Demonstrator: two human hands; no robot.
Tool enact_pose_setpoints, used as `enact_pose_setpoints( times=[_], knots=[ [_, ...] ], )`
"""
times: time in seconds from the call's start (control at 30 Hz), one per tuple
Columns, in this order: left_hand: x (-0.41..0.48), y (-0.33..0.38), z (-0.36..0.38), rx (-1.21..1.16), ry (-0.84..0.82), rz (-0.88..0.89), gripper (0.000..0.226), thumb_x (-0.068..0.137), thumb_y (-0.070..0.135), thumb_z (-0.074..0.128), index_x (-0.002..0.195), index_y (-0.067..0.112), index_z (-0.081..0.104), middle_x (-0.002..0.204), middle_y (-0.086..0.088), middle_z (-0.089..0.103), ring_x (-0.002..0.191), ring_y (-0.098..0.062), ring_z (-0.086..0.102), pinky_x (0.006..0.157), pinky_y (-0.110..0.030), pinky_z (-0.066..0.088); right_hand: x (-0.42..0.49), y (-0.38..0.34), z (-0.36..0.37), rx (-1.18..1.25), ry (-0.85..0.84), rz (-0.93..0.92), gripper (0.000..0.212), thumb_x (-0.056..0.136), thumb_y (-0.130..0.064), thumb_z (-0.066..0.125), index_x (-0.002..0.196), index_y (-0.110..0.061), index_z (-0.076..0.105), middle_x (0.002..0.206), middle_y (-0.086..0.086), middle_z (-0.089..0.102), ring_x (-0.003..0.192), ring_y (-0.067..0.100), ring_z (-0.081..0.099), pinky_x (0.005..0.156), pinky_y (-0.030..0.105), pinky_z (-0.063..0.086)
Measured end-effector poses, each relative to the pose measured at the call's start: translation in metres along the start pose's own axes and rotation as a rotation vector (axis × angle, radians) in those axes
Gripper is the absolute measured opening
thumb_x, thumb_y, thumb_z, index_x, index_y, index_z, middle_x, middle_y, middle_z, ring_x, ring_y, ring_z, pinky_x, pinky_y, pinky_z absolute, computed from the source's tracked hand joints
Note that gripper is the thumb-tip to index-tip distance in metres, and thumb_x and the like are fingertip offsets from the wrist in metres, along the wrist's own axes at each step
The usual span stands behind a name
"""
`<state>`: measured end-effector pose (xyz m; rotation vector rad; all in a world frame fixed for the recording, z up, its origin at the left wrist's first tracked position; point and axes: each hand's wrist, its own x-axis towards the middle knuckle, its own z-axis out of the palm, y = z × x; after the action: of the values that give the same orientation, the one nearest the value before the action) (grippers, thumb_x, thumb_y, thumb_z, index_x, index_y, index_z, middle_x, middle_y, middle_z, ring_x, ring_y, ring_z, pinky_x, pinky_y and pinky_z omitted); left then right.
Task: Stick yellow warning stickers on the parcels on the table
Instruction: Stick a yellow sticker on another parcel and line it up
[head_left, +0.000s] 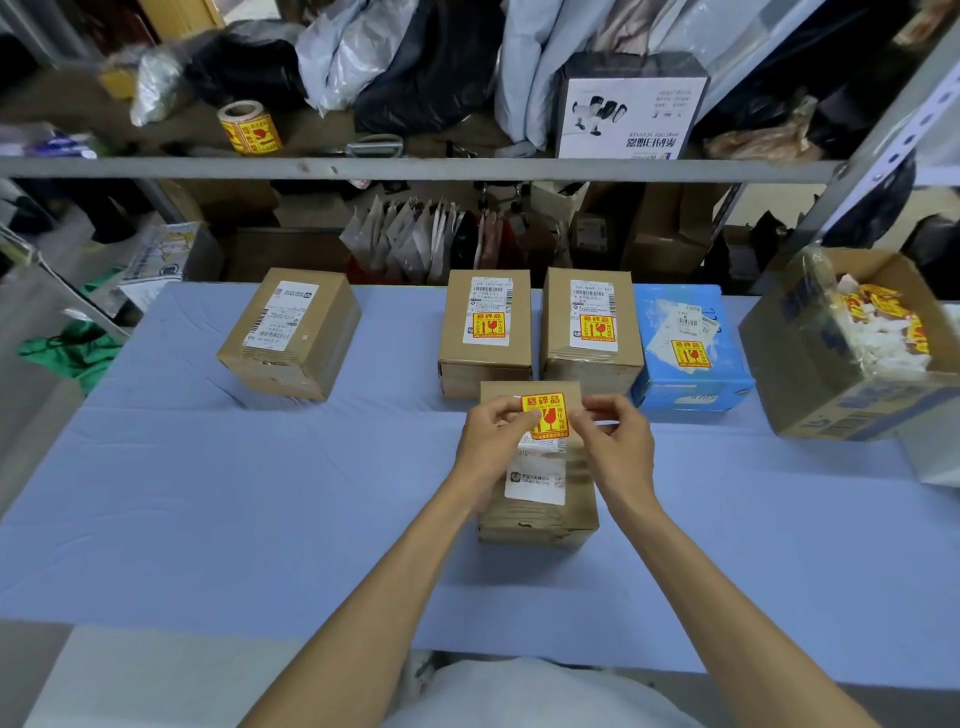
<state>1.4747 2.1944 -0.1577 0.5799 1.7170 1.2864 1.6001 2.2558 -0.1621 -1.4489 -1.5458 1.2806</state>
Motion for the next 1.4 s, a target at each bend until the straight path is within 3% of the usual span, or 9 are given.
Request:
enact_pose_setpoints(
  times=[0.13, 0.3, 0.4, 0.47, 0.67, 0.8, 0.9, 1.13, 1.4],
  knots=[
    [-0.002, 0.002, -0.004, -0.094, -0.082, -0.036, 0.025, 0.091, 0.023, 0.062, 0.113, 0.012, 0.068, 0.106, -0.008, 0.072, 0.095, -0.018, 0.066, 0.076, -0.024, 0.05, 0.003, -0.001, -0.001, 0.108, -0.1, 0.109, 0.008, 0.088, -0.02, 0.066, 0.087, -0.012, 0.068, 0.081, 0.002, 0.069, 0.073, 0.016, 0.067, 0.063, 0.028, 0.051],
    [-0.002, -0.003, -0.007, -0.056, -0.104, -0.056, 0.014, 0.093, 0.025, 0.059, 0.099, 0.022, 0.071, 0.09, 0.004, 0.07, 0.072, -0.004, 0.058, 0.055, -0.016, 0.04, 0.002, 0.0, -0.002, 0.134, -0.143, 0.103, 0.011, 0.089, -0.016, 0.064, 0.083, -0.009, 0.069, 0.075, 0.003, 0.07, 0.064, 0.01, 0.063, 0.055, 0.021, 0.051],
    [0.0, -0.006, -0.009, 0.012, -0.068, -0.056, 0.008, 0.089, 0.025, 0.066, 0.095, 0.023, 0.07, 0.093, 0.008, 0.07, 0.09, -0.011, 0.065, 0.071, -0.02, 0.051, 0.001, 0.002, 0.0, 0.145, -0.123, 0.098, 0.013, 0.092, -0.016, 0.061, 0.085, -0.007, 0.067, 0.078, 0.004, 0.069, 0.067, 0.008, 0.064, 0.053, 0.016, 0.05],
    [0.003, -0.009, -0.011, 0.167, -0.001, -0.026, 0.021, 0.084, 0.026, 0.072, 0.104, 0.018, 0.07, 0.1, 0.007, 0.068, 0.096, -0.013, 0.065, 0.081, -0.024, 0.053, -0.001, 0.006, 0.002, 0.123, -0.121, 0.095, 0.013, 0.093, -0.018, 0.061, 0.087, -0.007, 0.067, 0.08, 0.003, 0.069, 0.069, 0.008, 0.064, 0.053, 0.013, 0.049],
    [0.002, -0.013, -0.016, 0.256, 0.035, -0.007, 0.02, 0.08, 0.027, 0.076, 0.098, 0.022, 0.068, 0.091, 0.009, 0.069, 0.08, 0.002, 0.064, 0.058, -0.009, 0.046, -0.009, 0.014, 0.005, 0.141, -0.087, 0.125, 0.012, 0.092, -0.017, 0.061, 0.087, -0.008, 0.067, 0.083, 0.002, 0.071, 0.075, 0.013, 0.067, 0.055, 0.013, 0.051],
    [-0.002, -0.019, -0.022, 0.192, 0.014, -0.057, 0.015, 0.077, 0.021, 0.078, 0.089, 0.019, 0.069, 0.091, 0.0, 0.073, 0.08, -0.007, 0.07, 0.061, -0.014, 0.051, -0.011, 0.016, 0.0, 0.1, -0.159, 0.13, 0.006, 0.087, -0.008, 0.066, 0.081, -0.006, 0.066, 0.081, 0.01, 0.07, 0.074, 0.019, 0.068, 0.06, 0.023, 0.057],
    [-0.007, -0.022, -0.022, 0.207, 0.033, -0.089, 0.015, 0.076, 0.02, 0.079, 0.087, 0.019, 0.068, 0.088, 0.001, 0.073, 0.082, -0.01, 0.07, 0.066, -0.018, 0.051, -0.014, 0.018, 0.0, 0.057, -0.171, 0.114, 0.006, 0.084, -0.002, 0.068, 0.081, -0.007, 0.066, 0.076, 0.008, 0.068, 0.068, 0.016, 0.066, 0.054, 0.02, 0.055],
    [-0.01, -0.033, -0.019, 0.316, 0.075, -0.115, 0.023, 0.075, 0.022, 0.079, 0.089, 0.022, 0.061, 0.087, 0.005, 0.07, 0.083, -0.006, 0.063, 0.063, -0.02, 0.046, -0.021, 0.021, -0.001, -0.082, -0.166, 0.096, 0.013, 0.077, -0.002, 0.075, 0.076, -0.012, 0.068, 0.068, 0.004, 0.067, 0.061, 0.016, 0.064, 0.056, 0.028, 0.057],
    [-0.008, -0.04, -0.016, 0.449, 0.102, -0.093, 0.024, 0.075, 0.022, 0.078, 0.09, 0.021, 0.059, 0.09, 0.005, 0.069, 0.086, -0.011, 0.065, 0.076, -0.035, 0.057, -0.022, 0.022, -0.001, -0.209, -0.196, 0.059, 0.014, 0.073, 0.0, 0.077, 0.078, -0.01, 0.068, 0.072, -0.002, 0.067, 0.067, 0.007, 0.063, 0.06, 0.013, 0.048]
  ],
)
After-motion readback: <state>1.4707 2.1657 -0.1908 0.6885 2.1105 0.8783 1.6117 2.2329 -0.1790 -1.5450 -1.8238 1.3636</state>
